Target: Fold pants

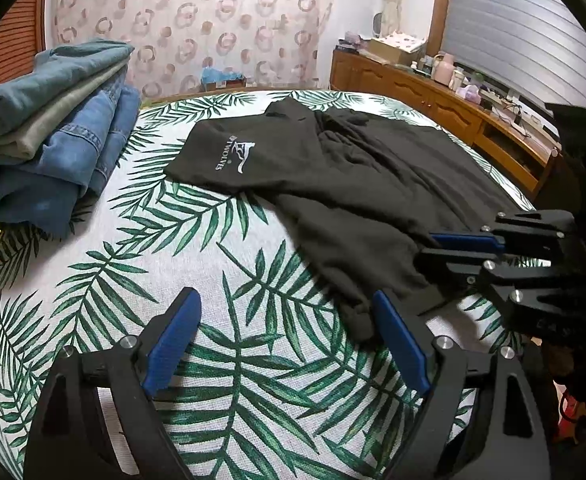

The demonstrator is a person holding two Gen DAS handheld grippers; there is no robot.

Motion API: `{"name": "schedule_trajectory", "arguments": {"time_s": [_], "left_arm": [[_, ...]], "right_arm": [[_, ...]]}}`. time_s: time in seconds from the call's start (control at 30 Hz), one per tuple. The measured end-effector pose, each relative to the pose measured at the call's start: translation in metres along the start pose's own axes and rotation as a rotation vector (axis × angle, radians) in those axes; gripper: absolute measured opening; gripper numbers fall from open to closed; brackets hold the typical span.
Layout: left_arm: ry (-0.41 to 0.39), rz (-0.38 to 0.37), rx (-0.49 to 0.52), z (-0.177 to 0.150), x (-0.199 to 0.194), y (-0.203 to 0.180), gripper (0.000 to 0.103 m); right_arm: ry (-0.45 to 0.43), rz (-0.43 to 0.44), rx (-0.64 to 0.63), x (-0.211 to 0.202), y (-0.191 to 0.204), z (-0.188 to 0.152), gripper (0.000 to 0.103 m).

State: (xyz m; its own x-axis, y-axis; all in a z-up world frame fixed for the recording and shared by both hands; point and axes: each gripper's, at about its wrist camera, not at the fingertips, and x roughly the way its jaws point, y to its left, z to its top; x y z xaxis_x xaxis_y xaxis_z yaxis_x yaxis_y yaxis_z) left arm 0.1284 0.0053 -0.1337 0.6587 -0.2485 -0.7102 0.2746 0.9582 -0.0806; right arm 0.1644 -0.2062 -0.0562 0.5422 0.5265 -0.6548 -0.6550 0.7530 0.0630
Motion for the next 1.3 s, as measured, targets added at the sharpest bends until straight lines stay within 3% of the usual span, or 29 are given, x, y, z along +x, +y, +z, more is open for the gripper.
{"name": "schedule_trajectory", "arguments": {"time_s": [0.23,0.47,0.9,1.3], "left_arm": [[0.009,-0.023,-0.031,0.002,-0.005,0.002,0.088],[-0.028,-0.045,-0.056,0.007,-0.019,0.0,0.088],[-0.092,-0.068,-0.033,0.034,-0.025,-0.026,0.088],[-0.101,-0.086,0.025,0.053,-0.016,-0.059,0.088]], "right_arm": [[-0.047,-0.032,0.012,-0.006,0.002,0.002,0.004],[-0.165,-0.142,-0.002,-0.038,0.003,0.007,0.002],[-0.296,-0.218,0.017,-0.093,-0.002,-0.006,0.003],[-0.334,-0.285,0.066,-0.114,0.0,-0.026,0.003]]}}
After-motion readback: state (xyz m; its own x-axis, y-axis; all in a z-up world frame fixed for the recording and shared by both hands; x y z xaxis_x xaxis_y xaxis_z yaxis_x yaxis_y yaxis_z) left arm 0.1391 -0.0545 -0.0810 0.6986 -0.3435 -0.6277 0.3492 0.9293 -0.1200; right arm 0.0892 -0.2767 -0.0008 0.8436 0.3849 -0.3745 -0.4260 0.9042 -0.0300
